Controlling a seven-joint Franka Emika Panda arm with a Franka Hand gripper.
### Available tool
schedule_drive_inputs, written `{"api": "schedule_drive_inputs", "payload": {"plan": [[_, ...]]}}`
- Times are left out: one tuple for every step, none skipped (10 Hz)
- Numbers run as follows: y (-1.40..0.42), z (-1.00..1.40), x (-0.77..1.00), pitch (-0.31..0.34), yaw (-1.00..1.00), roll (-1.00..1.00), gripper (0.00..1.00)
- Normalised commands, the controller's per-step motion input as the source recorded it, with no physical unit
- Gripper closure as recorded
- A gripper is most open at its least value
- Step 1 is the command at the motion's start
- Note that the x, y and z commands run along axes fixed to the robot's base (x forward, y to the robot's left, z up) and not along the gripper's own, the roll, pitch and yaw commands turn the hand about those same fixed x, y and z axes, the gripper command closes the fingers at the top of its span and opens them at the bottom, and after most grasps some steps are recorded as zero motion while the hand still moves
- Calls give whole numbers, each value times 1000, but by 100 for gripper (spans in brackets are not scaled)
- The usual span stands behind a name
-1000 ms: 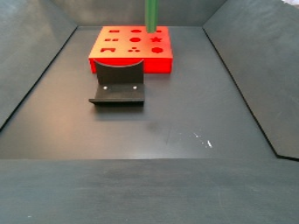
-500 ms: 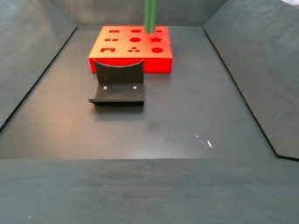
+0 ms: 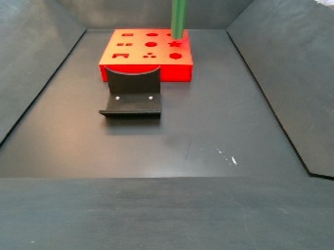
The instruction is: Insert the star object.
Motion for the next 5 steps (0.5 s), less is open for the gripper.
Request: {"api": "schedule_drive_inputs", "payload": {"plan": [[0, -43, 351, 67, 66, 0, 100], [37, -3, 257, 40, 69, 0, 100], [97, -51, 86, 14, 71, 0, 100], [66, -106, 37, 0, 89, 0, 100], [69, -91, 0, 0, 3, 30, 100]]}}
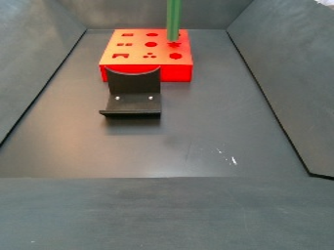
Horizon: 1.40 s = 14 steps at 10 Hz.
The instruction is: Insert the star object.
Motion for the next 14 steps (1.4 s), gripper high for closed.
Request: {"api": "schedule_drive_inputs", "payload": {"plan": [[0, -69, 0, 16, 0, 27, 100], [0, -94, 0, 1, 0, 13, 100], [-40, -143, 31, 10, 0, 20, 100], [-11, -186, 0, 0, 0, 9, 100], [-26, -186, 0, 0, 0, 10, 100], [-69, -146, 0, 0, 0, 14, 100], [-117, -163, 11, 0, 0, 23, 100], [-40, -169, 6, 0, 0, 1, 100], [-14, -191, 0, 0, 0, 1, 100], [0, -220, 0, 0, 0, 0, 100], [0, -277, 0, 36, 0, 0, 100], [0, -657, 40, 150, 0, 0, 100], [0, -846, 0, 119, 0, 0, 100], [0, -814, 11, 203, 0, 0, 100]]}}
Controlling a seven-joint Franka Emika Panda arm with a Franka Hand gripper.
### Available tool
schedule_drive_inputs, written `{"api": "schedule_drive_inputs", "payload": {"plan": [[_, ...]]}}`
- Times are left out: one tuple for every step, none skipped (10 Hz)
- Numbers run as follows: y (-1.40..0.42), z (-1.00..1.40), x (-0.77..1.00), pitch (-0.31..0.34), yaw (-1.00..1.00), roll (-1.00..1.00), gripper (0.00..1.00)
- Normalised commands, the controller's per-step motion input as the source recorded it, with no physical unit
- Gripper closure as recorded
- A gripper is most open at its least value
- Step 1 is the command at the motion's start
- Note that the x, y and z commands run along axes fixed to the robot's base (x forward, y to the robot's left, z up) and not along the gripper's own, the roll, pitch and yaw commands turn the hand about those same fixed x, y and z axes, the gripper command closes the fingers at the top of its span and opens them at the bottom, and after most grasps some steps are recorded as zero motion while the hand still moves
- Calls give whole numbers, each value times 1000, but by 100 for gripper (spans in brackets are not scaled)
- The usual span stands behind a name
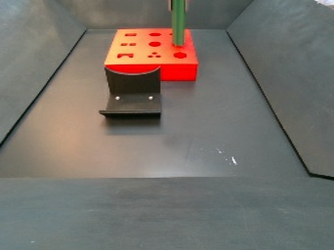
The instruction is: Insert the star object.
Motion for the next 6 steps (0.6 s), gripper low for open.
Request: {"api": "schedule_drive_inputs", "payload": {"plan": [[0, -831, 11, 189, -26, 0, 100], [0, -717, 26, 187, -11, 0, 100], [0, -554, 0, 149, 0, 10, 100], [0, -300, 0, 99, 0, 19, 100], [0, 0, 0, 4, 0, 0, 100], [0, 0, 0, 0, 0, 0, 100]]}}
